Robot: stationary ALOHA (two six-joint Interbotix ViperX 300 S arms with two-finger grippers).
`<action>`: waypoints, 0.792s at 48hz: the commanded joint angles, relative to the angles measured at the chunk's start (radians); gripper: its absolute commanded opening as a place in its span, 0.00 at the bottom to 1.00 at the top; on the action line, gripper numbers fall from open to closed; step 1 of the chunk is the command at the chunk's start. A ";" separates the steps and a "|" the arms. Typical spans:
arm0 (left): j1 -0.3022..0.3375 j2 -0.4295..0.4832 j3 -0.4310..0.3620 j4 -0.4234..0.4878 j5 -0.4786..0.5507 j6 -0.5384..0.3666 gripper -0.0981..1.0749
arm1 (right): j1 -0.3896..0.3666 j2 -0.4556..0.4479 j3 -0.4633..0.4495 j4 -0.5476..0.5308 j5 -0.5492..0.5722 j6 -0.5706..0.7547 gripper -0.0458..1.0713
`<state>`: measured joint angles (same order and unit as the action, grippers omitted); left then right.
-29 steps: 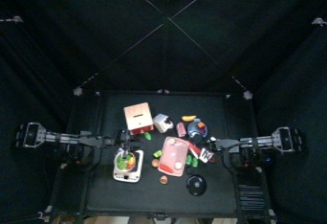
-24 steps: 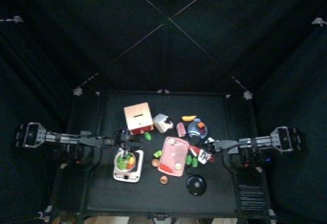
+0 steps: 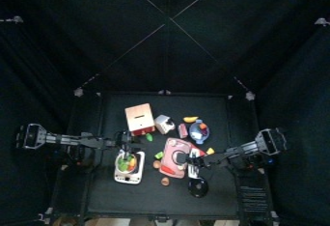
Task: Grab egg half
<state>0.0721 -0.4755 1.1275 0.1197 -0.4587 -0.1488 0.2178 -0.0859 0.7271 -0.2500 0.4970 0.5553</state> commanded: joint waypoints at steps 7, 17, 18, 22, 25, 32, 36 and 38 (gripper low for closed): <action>-0.002 -0.002 -0.012 -0.002 -0.009 0.002 0.71 | 0.008 0.094 -0.098 -0.057 0.031 0.000 0.82; -0.002 -0.002 -0.009 -0.002 -0.008 0.002 0.71 | 0.008 0.149 -0.146 -0.095 0.072 0.002 0.79; -0.002 -0.002 -0.009 -0.002 -0.008 0.002 0.71 | 0.008 0.149 -0.149 -0.095 0.080 0.002 0.79; -0.002 -0.002 -0.008 -0.002 -0.008 0.000 0.71 | 0.006 0.147 -0.161 -0.092 0.103 0.002 0.79; -0.002 -0.002 -0.006 -0.002 -0.008 0.000 0.71 | 0.011 0.144 -0.169 -0.089 0.115 0.003 0.79; -0.002 -0.002 -0.006 -0.002 -0.008 0.000 0.71 | 0.008 0.138 -0.183 -0.074 0.140 0.005 0.80; -0.002 -0.002 -0.008 -0.002 -0.008 0.000 0.71 | 0.006 0.149 -0.184 -0.072 0.138 0.005 0.81; -0.002 -0.002 -0.008 -0.002 -0.008 0.000 0.71 | 0.005 0.156 -0.186 -0.075 0.138 0.005 0.81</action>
<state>0.0721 -0.4755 1.1336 0.1181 -0.4587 -0.1488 0.2255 0.0813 0.5645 -0.3237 0.6351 0.5584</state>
